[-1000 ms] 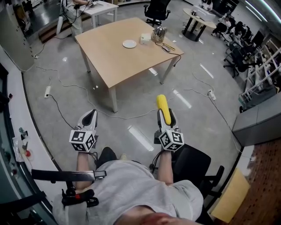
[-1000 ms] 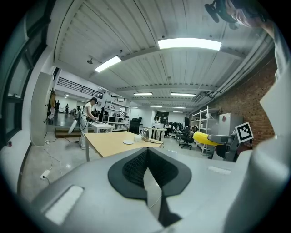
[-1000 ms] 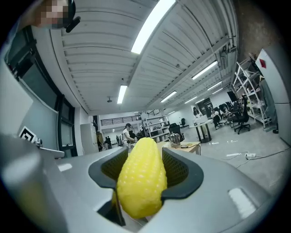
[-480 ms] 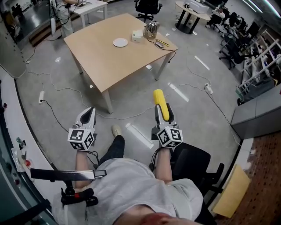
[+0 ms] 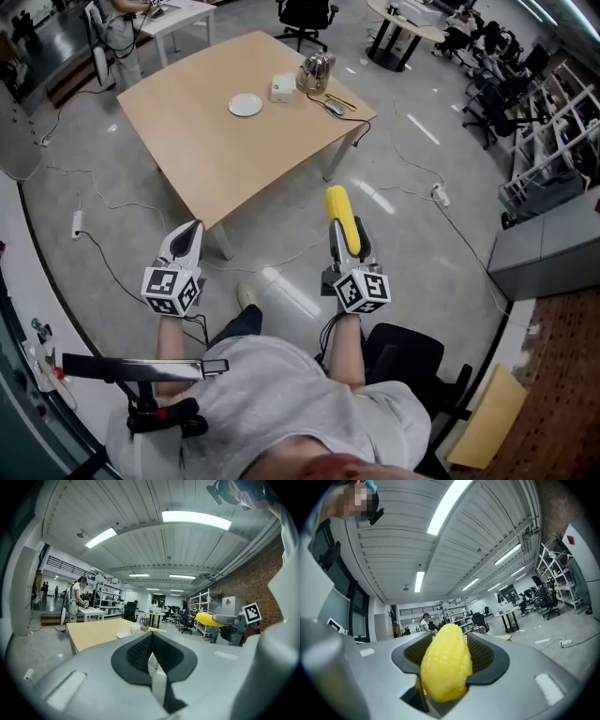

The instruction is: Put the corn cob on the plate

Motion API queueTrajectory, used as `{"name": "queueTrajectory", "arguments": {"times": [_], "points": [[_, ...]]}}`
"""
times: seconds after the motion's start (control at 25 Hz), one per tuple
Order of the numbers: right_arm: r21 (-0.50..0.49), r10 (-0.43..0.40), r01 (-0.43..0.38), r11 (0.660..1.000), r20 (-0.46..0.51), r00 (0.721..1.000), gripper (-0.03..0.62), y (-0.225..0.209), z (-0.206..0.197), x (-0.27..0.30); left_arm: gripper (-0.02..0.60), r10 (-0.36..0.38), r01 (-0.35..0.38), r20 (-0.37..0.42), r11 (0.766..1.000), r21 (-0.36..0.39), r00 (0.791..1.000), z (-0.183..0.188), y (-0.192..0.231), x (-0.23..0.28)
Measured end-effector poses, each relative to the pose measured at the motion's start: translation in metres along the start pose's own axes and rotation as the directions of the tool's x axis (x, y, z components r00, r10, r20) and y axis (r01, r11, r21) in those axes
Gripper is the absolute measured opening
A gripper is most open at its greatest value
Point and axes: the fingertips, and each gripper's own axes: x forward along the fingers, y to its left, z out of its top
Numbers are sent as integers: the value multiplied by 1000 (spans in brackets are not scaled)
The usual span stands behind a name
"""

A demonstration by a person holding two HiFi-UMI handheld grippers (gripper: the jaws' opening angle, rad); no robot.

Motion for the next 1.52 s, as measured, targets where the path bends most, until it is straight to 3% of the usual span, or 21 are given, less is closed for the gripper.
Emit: {"name": "queueTrajectory", "arguments": {"times": [0.44,0.72,1.0,1.24,1.52], "points": [[21,-5,5,1000,15,1000,239,-34,6,107,20,5,-4,-25,999,32,1000,29,54,98],[27,5,-5,1000,14,1000,239,-44,-9,167,20,35,-34,-30,999,34,999,26,95,140],[30,45,-45,999,-11,999,239,-43,-3,201,20,81,-81,-24,997,14,996,38,109,149],[18,113,-112,994,-48,992,239,-73,-20,282,20,159,-159,-14,987,-9,987,31,140,206],[15,237,-237,971,-97,967,239,-55,-2,341,20,257,-257,-16,966,-39,966,57,157,212]]}}
